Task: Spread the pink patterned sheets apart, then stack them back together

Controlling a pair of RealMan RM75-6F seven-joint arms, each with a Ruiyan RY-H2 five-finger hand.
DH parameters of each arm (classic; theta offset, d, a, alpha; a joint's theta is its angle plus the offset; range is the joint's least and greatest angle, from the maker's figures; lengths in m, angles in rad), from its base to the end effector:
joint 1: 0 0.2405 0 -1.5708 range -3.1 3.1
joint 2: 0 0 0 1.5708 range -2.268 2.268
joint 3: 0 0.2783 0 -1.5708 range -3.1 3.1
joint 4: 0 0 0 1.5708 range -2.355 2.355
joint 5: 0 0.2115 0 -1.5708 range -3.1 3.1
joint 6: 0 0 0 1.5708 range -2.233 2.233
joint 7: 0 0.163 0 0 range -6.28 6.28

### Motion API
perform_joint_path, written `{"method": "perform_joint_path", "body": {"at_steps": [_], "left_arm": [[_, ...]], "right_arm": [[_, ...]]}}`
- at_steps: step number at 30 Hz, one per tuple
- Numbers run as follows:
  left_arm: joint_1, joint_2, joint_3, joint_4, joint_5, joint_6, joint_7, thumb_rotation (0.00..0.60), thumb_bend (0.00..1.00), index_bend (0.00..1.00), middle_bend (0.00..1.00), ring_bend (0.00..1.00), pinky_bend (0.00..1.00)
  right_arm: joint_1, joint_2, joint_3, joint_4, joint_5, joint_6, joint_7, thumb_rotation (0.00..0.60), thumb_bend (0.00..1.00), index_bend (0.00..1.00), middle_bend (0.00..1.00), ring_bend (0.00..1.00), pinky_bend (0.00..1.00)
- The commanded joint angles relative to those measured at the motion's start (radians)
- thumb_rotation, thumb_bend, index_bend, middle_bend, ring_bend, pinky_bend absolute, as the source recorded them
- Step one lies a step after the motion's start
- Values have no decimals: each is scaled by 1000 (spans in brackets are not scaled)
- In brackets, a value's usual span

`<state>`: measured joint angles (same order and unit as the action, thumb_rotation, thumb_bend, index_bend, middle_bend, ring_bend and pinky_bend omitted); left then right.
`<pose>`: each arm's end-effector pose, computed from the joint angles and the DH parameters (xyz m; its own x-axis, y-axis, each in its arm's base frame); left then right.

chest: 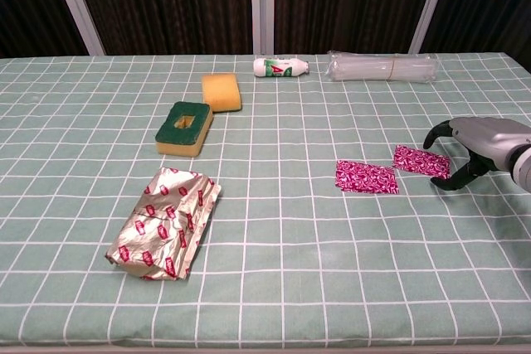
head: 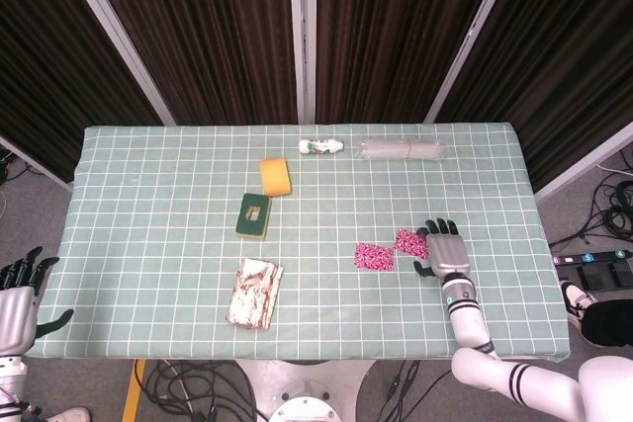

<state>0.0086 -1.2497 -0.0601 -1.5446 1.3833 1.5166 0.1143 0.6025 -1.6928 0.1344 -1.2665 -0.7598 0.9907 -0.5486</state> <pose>-0.3659 0.1697 0.1410 0.4343 0.0183 0.9006 0.8819 0.1948 -0.4292 -0.2818 -0.3487 -0.0565 0.4561 -0.4187 0.7853 -0.8592 0.0227 0.5111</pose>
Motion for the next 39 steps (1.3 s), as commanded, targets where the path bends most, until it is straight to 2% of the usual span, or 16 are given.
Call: {"method": "perform_joint_path", "body": {"at_steps": [1,12,31,39], "left_arm": [[-2,1,-1,-2,-2,-3,2,600,120,268,195,153,168],[-4,3,-1,-5,-7,-9,7,600,120,268,195,153,168],[-2,2,1,-2,-7,-7,3,600,120,268,195,153,168],[-2,4,0,-4,-10,-8,6,600,120,268,195,153,168]], "right_arm": [[1,-15,7,24,2,-11,8,470,245,233,94,0,0],[22,-52,36,90,6,-42,13,469,245,234,94,0,0],[22,-62,40,103,18,-54,-6,468,245,241,95,0,0],[25,-70,44,117,13,-62,-4,471,245,341,103,0,0]]}}
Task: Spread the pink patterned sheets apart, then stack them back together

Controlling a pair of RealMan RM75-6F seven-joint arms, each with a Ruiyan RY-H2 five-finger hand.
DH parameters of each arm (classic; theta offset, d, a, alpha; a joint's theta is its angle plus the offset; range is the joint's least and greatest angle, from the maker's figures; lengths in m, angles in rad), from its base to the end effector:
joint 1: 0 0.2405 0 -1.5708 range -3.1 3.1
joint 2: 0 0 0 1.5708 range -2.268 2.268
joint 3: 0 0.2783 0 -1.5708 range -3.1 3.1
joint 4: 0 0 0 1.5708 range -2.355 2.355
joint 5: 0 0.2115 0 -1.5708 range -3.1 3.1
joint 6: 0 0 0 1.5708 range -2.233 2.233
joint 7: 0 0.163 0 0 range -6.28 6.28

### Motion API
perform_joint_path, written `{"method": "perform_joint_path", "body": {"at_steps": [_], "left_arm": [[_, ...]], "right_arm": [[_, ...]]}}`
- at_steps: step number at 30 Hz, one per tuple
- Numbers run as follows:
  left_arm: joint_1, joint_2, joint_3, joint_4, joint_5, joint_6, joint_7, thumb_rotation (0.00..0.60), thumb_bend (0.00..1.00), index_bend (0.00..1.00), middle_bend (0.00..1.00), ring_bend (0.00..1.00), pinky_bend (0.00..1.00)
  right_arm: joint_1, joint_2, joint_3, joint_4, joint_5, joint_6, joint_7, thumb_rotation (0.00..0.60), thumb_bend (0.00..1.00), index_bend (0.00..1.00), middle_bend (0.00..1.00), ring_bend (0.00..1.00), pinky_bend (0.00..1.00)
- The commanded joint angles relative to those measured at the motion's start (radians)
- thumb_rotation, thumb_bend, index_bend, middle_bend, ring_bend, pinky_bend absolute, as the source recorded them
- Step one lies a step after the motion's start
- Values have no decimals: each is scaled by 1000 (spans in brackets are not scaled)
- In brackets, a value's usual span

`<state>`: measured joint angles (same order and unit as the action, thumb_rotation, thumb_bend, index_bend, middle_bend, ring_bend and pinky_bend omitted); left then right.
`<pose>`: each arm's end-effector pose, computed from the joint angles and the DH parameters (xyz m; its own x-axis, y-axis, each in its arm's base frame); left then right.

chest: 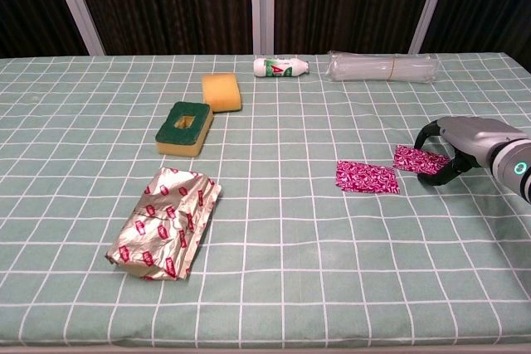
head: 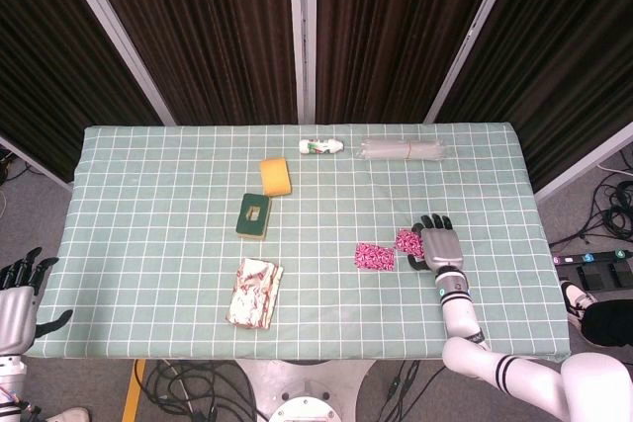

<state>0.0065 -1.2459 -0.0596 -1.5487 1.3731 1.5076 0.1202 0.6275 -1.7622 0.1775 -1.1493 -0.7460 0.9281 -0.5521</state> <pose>-0.3672 0.1700 0.1410 0.4368 0.0289 0.8991 0.8785 0.2014 -0.4333 -0.2804 -0.3641 -0.0725 0.4501 -0.4257 0.7850 -0.8590 0.0336 0.5108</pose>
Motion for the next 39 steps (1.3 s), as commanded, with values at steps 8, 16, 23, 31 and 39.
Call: {"method": "perform_joint_path", "body": {"at_steps": [8,16,23,31,39], "left_arm": [[0,-1,0,2,1,1,-2,600,120,268,195,154,168],[1,-2,1,4,1,0,-5,600,120,268,195,153,168],[1,-3,1,7,-1,-1,-7,600,120,268,195,153,168],[1,-1,0,5,1,1,-5,600,121,268,195,153,168],[-3,3,-2,-5,2,1,7,600,121,268,195,153,168]], "right_arm": [[-6,3,5,-11,-10,16,6,480,246,389,118,0,0],[-12,4,8,-19,-18,26,11,474,248,409,126,0,0],[-12,0,11,-14,-20,23,13,477,247,423,133,0,0],[-20,36,15,-61,-56,43,32,474,247,418,133,0,0],[-4,150,2,-196,-173,-18,101,474,248,411,132,0,0]]}}
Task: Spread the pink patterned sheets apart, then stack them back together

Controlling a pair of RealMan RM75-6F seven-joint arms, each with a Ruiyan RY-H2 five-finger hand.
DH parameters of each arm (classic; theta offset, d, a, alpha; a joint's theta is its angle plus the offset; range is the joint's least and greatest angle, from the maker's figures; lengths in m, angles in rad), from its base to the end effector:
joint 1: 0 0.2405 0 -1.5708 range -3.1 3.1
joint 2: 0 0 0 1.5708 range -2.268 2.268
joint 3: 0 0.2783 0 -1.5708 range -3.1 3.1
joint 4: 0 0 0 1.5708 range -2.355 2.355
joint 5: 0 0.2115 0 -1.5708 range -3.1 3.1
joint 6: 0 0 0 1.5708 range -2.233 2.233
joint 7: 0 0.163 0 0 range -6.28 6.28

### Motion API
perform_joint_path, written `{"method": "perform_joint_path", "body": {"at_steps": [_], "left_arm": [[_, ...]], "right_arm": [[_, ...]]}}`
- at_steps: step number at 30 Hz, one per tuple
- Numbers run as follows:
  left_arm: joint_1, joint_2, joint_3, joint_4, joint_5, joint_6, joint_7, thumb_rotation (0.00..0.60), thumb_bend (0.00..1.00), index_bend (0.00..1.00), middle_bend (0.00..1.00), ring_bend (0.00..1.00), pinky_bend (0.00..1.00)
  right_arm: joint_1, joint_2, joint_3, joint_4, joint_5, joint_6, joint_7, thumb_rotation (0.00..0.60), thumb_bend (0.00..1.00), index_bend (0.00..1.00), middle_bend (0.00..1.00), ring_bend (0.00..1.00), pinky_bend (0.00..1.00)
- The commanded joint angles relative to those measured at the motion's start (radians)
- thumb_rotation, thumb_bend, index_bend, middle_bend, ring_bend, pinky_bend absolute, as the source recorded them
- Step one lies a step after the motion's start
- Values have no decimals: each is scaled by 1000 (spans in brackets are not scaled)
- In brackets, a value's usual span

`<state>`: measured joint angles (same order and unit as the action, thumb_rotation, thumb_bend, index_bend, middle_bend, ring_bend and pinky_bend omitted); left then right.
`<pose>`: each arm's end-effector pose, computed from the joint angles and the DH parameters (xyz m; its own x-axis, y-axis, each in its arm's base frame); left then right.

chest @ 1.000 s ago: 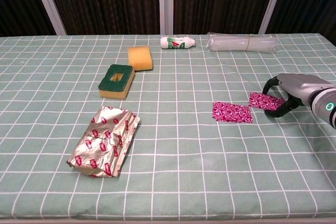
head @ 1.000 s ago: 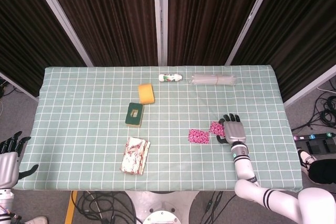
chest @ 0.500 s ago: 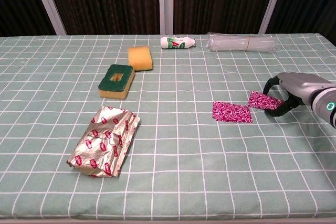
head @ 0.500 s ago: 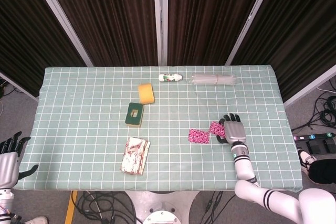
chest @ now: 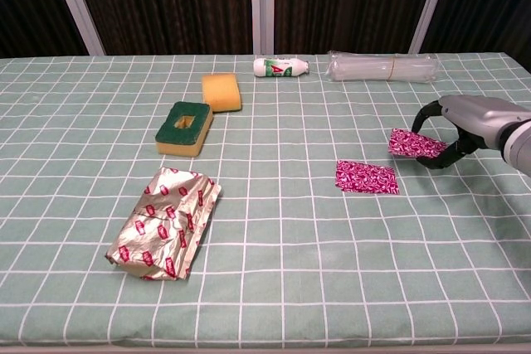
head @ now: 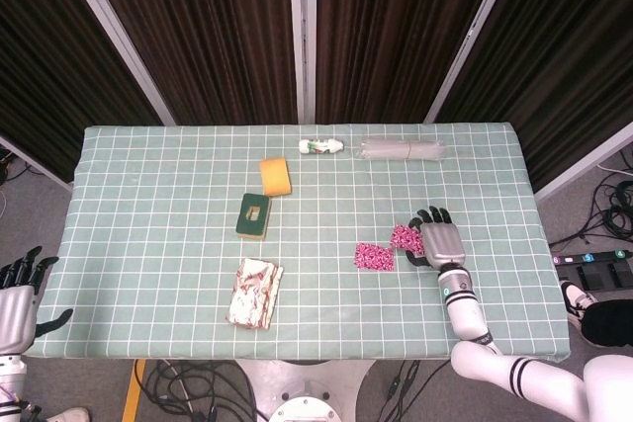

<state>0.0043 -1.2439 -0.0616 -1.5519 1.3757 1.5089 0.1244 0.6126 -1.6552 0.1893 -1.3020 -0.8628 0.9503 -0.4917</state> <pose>-0.3658 0.1713 0.1418 0.4400 0.0252 0.8977 0.8782 0.1970 -0.4359 -0.2575 -0.3645 -0.0445 0.4390 -0.3700 0.8188 -0.8895 -0.0503 0.4541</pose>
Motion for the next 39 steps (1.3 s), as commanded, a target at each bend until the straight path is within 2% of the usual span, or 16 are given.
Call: {"method": "perform_joint_path", "body": {"at_steps": [1,8,19,39], "left_arm": [[-1,1,0,-4,0,0,4,600,120,268,195,153,168],[1,4,-1,-14,-5,2,14,600,120,268,195,153,168],[4,2,1,-8,-9,1,6,600,120,268,195,153,168],[5,-3,2,5,-3,3,-6,600,121,268,195,153,168]], "right_arm": [[17,51,-13,-49,-74,-53,50,474,248,412,132,0,0],[58,32,-40,-24,-156,-115,93,474,247,408,132,0,0],[84,-44,-52,41,-147,-132,95,479,245,384,132,0,0],[74,-51,-71,32,-129,-106,78,474,246,294,126,0,0]]}}
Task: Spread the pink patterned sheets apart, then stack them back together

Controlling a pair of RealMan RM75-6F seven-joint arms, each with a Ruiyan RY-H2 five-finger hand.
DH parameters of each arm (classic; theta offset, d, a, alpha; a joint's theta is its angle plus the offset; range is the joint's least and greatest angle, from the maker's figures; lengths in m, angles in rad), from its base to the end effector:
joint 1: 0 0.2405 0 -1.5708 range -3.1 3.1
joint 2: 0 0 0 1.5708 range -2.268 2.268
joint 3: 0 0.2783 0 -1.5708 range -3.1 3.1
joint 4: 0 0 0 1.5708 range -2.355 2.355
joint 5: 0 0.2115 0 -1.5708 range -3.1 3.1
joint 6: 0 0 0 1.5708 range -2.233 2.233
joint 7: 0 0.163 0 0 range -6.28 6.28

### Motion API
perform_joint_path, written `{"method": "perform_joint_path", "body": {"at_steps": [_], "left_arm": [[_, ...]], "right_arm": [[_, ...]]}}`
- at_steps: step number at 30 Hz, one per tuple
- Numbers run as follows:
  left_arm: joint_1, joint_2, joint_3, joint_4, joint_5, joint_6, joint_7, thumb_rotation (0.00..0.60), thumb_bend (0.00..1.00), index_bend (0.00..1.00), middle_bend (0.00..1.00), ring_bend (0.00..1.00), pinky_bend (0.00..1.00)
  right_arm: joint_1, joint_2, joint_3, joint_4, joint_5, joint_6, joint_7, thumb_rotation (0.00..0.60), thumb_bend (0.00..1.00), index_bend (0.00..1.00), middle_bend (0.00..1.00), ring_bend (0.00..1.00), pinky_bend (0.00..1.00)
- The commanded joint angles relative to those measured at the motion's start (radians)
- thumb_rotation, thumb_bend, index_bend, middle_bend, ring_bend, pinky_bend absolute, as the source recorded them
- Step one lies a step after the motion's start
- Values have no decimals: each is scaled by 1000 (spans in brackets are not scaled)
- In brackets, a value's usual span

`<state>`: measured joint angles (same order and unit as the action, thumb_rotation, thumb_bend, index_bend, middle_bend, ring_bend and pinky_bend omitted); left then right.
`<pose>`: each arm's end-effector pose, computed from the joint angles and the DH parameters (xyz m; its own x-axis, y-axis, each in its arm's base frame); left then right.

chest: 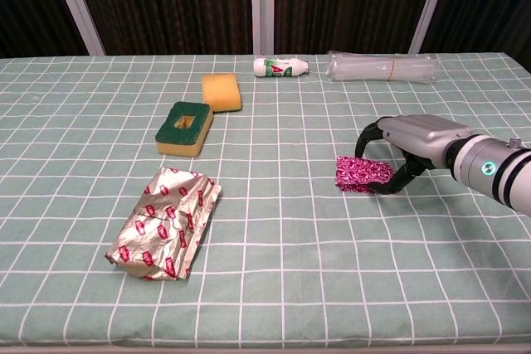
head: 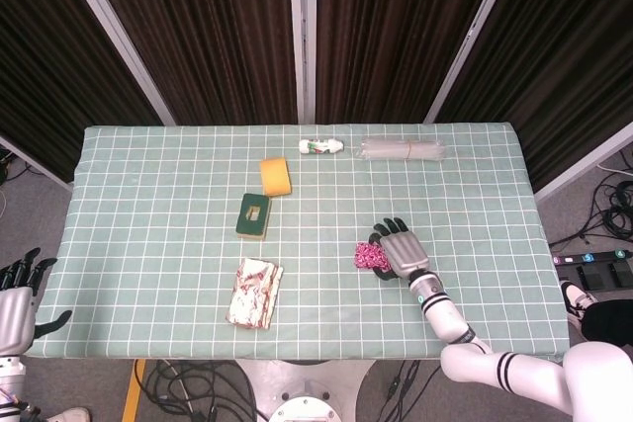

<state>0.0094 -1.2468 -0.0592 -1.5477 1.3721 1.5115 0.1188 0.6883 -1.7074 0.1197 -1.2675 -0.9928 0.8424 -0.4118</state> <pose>-0.3677 0.1688 0.1414 0.4363 0.0266 0.8994 0.8782 0.2054 -0.4320 -0.2201 -0.3562 -0.0879 0.4911 -0.4332 0.7558 -0.8706 -0.2731 0.4093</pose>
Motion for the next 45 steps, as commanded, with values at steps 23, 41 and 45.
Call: {"method": "perform_joint_path", "body": {"at_steps": [23,41,45], "left_arm": [[0,-3,0,10,2,-1,-9,600,120,268,195,153,168],[-17,-9,-24,-12,-8,7,46,600,121,269,195,153,168],[-21,-16,-35,-18,-13,18,69,600,120,269,195,153,168]], "right_arm": [[-24,33,0,-51,4,66,-13,470,245,253,124,0,0],[-333,451,-50,-381,-320,530,280,469,247,92,40,0,0],[-403,494,-87,-422,-383,609,329,473,248,89,40,0,0]]}}
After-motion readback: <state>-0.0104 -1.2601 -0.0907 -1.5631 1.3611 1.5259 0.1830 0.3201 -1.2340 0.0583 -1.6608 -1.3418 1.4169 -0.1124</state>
